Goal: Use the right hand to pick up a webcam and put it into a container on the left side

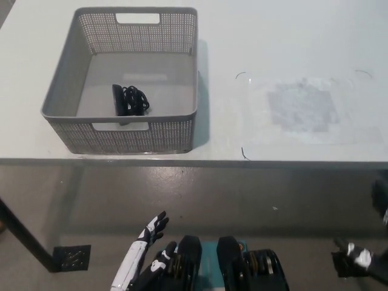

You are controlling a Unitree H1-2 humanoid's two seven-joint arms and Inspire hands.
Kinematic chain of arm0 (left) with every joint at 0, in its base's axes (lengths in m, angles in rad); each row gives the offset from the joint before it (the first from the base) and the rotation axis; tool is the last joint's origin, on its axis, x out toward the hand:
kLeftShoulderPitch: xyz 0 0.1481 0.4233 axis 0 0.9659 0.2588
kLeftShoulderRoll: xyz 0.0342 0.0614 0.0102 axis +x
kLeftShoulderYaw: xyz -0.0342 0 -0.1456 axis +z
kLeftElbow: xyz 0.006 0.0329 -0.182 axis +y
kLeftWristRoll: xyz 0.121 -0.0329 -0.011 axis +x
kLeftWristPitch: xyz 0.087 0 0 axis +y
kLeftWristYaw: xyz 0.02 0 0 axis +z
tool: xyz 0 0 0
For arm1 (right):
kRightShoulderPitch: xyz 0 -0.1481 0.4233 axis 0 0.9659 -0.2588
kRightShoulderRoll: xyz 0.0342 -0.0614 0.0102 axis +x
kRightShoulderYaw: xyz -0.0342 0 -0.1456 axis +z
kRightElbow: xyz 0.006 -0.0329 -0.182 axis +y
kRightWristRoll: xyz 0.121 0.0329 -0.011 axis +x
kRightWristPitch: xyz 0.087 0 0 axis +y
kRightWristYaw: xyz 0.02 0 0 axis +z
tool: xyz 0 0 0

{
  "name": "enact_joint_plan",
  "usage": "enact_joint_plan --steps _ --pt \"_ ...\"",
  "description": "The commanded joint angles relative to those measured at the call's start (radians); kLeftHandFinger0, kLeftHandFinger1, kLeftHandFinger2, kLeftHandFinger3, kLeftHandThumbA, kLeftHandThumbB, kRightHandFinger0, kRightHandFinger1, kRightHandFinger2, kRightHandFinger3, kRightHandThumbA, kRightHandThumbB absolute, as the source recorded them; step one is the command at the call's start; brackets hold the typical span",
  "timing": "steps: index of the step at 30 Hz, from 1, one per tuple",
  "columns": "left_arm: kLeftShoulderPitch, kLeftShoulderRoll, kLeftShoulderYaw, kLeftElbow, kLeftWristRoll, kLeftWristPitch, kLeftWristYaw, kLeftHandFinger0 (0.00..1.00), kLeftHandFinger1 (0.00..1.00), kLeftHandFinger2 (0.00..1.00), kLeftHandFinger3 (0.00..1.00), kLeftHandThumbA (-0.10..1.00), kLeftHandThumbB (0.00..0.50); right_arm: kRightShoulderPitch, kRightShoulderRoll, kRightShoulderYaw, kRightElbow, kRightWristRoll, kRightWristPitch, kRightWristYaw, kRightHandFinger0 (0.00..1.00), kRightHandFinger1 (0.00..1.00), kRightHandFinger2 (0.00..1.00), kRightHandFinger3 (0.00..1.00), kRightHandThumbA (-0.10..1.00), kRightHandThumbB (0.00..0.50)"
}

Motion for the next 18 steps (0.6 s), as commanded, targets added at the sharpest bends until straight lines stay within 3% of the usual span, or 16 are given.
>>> enact_joint_plan --steps 1,10,14,18 --pt "-0.042 -0.012 -0.009 0.01 -0.006 -0.01 0.0 1.0 1.0 1.0 1.0 0.78 0.146 0.044 0.023 0.012 0.017 0.03 -0.123 0.002 1.0 1.0 1.0 1.0 1.0 0.299" --pt "-0.037 -0.013 0.0 0.009 -0.017 -0.023 0.017 1.0 1.0 1.0 1.0 0.71 0.097 0.028 0.034 0.051 0.12 0.107 -0.093 0.056 1.0 1.0 1.0 1.0 0.99 0.299" --pt "0.002 0.009 0.049 -0.021 -0.026 -0.027 0.046 1.0 1.0 1.0 1.0 0.76 0.112 -0.059 0.051 0.102 0.213 0.078 -0.099 0.071 1.0 1.0 1.0 1.0 0.99 0.363" --pt "0.049 0.026 0.105 -0.057 -0.04 -0.022 0.055 1.0 1.0 1.0 1.0 0.8 0.137 -0.129 0.069 0.158 0.286 0.032 -0.118 0.07 1.0 1.0 1.0 1.0 1.0 0.353"
